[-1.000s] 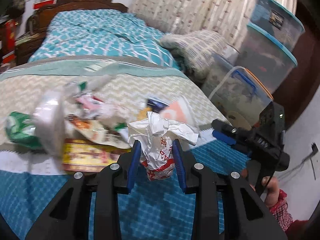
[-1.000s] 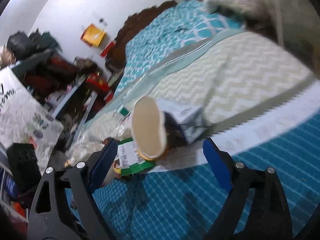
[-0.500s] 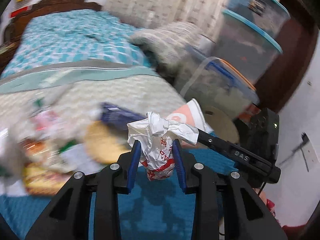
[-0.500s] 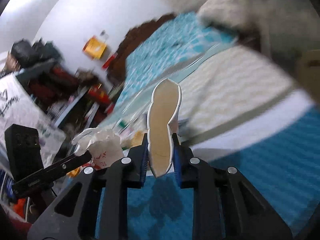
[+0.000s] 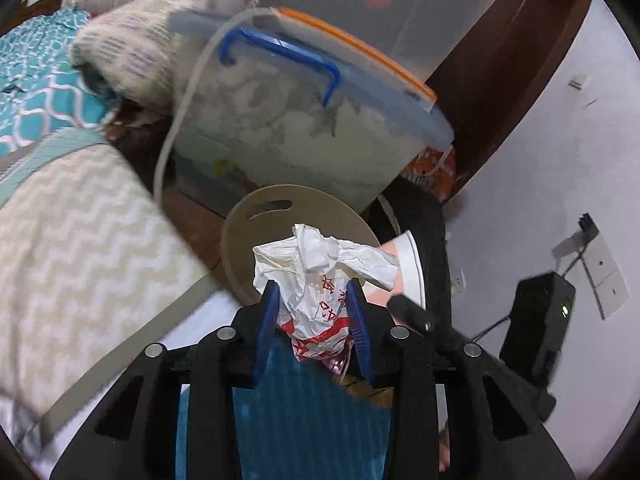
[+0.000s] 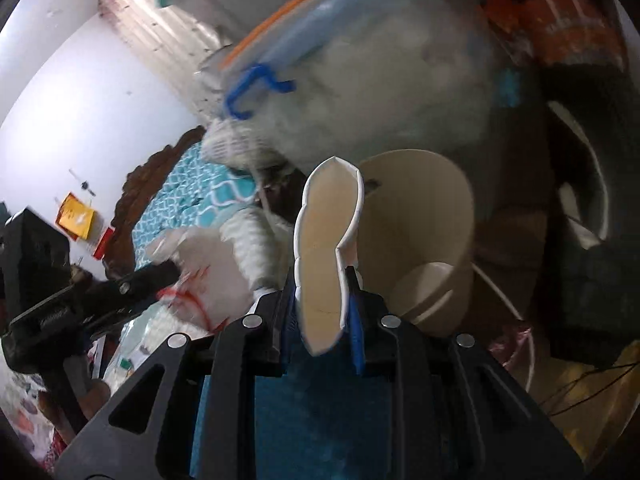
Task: Collect trash
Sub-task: 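Carry both items to the beige wastebasket and open both grippers over it, then grasp the foil wrapper with the left gripper while the right grasps the orange peel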
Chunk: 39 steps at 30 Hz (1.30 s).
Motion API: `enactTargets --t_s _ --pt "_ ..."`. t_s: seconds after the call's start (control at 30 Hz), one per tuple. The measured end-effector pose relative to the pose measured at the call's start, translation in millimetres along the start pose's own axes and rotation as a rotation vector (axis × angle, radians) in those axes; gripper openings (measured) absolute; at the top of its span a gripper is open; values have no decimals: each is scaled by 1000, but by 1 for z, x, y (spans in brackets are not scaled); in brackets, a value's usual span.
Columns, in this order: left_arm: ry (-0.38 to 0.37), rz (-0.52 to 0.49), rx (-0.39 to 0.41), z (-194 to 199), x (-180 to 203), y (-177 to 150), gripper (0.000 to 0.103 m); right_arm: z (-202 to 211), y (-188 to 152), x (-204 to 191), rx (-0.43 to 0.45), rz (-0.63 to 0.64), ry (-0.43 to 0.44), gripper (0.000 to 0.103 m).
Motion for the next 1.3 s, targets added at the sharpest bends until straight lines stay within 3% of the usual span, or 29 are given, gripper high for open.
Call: enactTargets --t_s 0.03,0.07,0.1,0.13,0.17,0.3,0.43,0.53,0.57,0.67,0.83,1.0,1.17,1.3 --pt "6 -1 -12 -12 1 3 36 -2 4 7 -6 -9 -1 30" --pt "18 -3 -22 -22 0 5 50 -4 6 13 -11 -20 -2 41" --pt "38 -4 -30 -31 0 7 73 -7 8 17 -15 -31 -10 51" --pt "63 -2 -28 -40 -2 10 80 -4 6 21 -16 -37 -17 79" --pt "81 4 -24 -45 -5 13 81 -5 9 23 -8 -44 -29 88" --pt "61 57 -15 -33 -14 15 78 -6 29 18 23 -55 -31 86" --pt "98 80 123 44 -33 8 78 1 31 -7 76 -15 9 86" --pt "204 107 233 114 -59 -21 80 -13 12 -50 30 76 107 88" --pt "243 126 257 135 -68 -34 80 -24 0 -70 -22 107 168 93" --pt "357 231 322 200 -104 -81 80 -38 -23 -104 -103 163 246 96" --pt "548 420 358 295 -155 -154 79 -34 -75 -149 -234 229 375 96" --pt "683 499 393 362 -187 -200 79 -22 -122 -185 -320 319 443 91" --pt "638 601 403 386 -208 -234 67 -20 -168 -217 -414 390 469 66" --pt "545 626 391 376 -218 -242 57 -26 -192 -241 -461 447 473 54"
Point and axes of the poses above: each gripper's, at about its wrist camera, not at the fingertips, and z roughly against the way its jaws point, x to its right, y to its top, the point moved 8 cm from there along -z, roughly the way its jaws point, and after that the axes turned 2 degrees about y, right-handed, at the moved point
